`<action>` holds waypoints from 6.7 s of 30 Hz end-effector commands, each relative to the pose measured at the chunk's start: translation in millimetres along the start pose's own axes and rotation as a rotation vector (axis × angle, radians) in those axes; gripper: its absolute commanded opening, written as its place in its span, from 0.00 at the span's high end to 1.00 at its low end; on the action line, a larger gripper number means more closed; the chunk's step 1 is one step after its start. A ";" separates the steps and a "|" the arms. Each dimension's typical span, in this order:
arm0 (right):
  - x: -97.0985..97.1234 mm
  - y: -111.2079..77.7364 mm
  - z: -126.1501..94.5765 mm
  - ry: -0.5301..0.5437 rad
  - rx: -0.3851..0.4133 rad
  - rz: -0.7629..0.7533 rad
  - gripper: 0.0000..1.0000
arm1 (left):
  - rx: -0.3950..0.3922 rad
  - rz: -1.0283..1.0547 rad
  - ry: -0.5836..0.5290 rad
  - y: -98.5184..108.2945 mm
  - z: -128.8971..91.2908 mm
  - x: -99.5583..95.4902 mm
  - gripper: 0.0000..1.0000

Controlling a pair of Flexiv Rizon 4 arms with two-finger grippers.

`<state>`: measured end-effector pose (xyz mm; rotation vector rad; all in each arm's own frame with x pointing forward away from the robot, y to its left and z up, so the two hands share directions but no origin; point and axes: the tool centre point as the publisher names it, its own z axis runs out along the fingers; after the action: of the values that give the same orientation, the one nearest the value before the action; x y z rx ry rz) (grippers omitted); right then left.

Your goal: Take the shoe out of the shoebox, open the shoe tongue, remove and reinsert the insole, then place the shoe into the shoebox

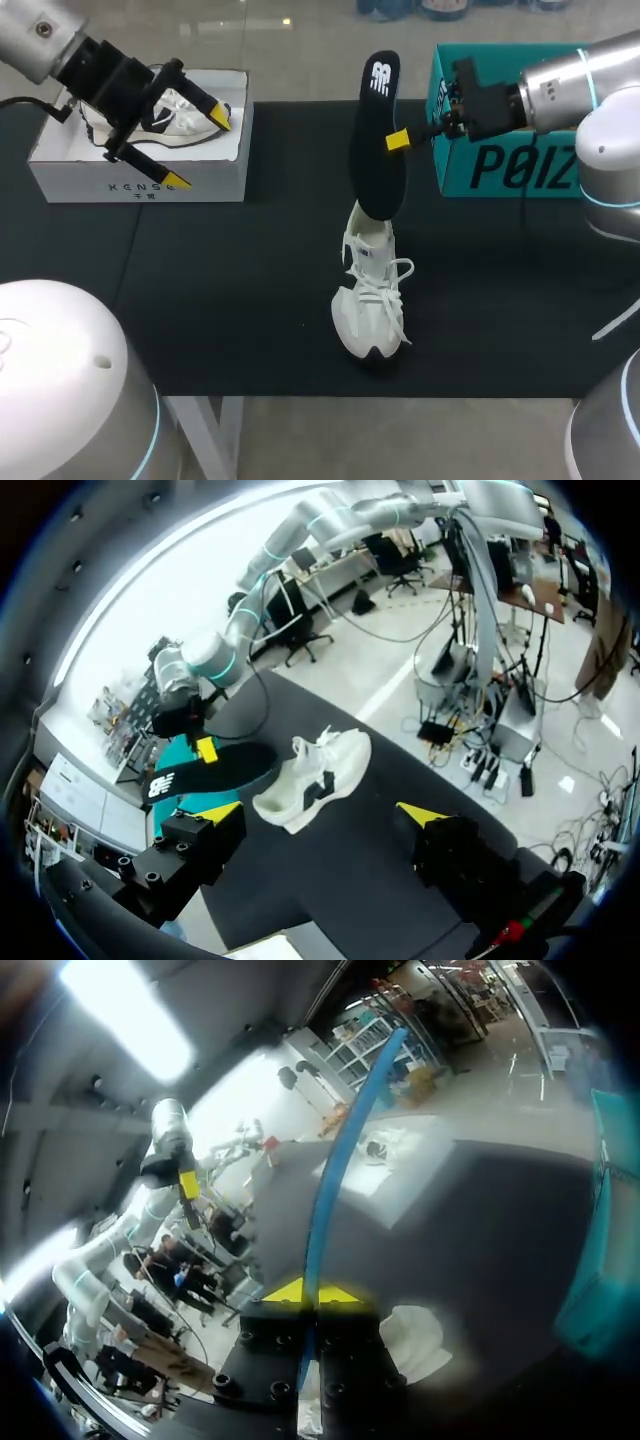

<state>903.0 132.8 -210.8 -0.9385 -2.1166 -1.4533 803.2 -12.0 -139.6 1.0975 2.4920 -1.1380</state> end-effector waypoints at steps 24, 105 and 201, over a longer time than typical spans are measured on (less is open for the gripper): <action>-67.7 -19.7 4.2 -0.027 -0.081 -0.008 1.00 | -0.004 0.000 0.003 -0.4 -0.5 0.4 0.00; -54.9 -91.1 49.3 0.038 0.042 -0.093 1.00 | -0.004 0.000 0.003 -0.4 -0.5 0.4 0.00; -66.7 -98.1 59.5 -0.058 0.131 -0.081 0.56 | -0.004 0.000 0.003 -0.4 -0.5 0.4 0.00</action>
<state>875.7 141.7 -339.9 -0.8654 -2.2816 -1.3360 803.1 -11.8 -139.8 1.0975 2.4914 -1.1380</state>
